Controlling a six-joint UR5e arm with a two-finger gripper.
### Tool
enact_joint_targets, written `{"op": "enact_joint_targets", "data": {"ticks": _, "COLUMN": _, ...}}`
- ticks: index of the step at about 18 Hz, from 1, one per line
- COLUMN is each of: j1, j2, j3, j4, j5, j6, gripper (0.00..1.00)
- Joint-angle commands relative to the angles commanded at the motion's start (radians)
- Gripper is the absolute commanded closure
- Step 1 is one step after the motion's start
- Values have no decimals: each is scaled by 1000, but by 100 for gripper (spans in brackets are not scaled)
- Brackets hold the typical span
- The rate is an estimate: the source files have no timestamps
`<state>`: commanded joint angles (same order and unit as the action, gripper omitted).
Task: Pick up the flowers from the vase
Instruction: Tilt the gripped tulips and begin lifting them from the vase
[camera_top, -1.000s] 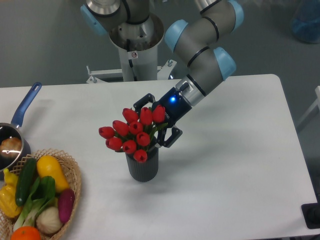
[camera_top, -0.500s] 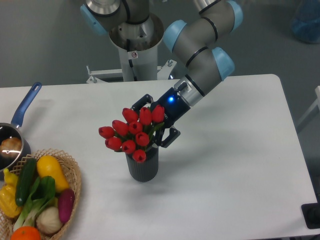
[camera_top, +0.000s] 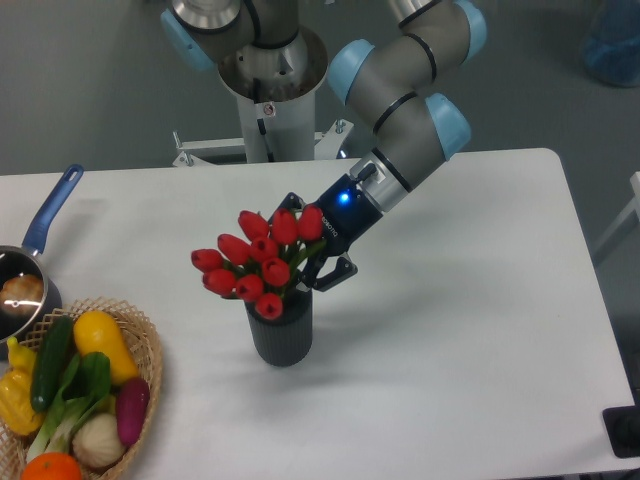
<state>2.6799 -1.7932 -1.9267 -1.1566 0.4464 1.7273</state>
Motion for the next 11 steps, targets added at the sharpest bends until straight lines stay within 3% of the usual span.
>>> {"op": "enact_joint_targets", "data": {"ticks": 4, "j1": 0, "j2": 0, "j3": 0, "j4": -6, "j5": -2, "j6": -3, "gripper": 38}}
{"op": "enact_joint_targets", "data": {"ticks": 8, "j1": 0, "j2": 0, "j3": -6, "j4": -11, "j5": -2, "j6": -6, "gripper": 48}}
{"op": "enact_joint_targets", "data": {"ticks": 11, "j1": 0, "j2": 2, "j3": -6, "j4": -11, "j5": -2, "j6": -6, "gripper": 48}}
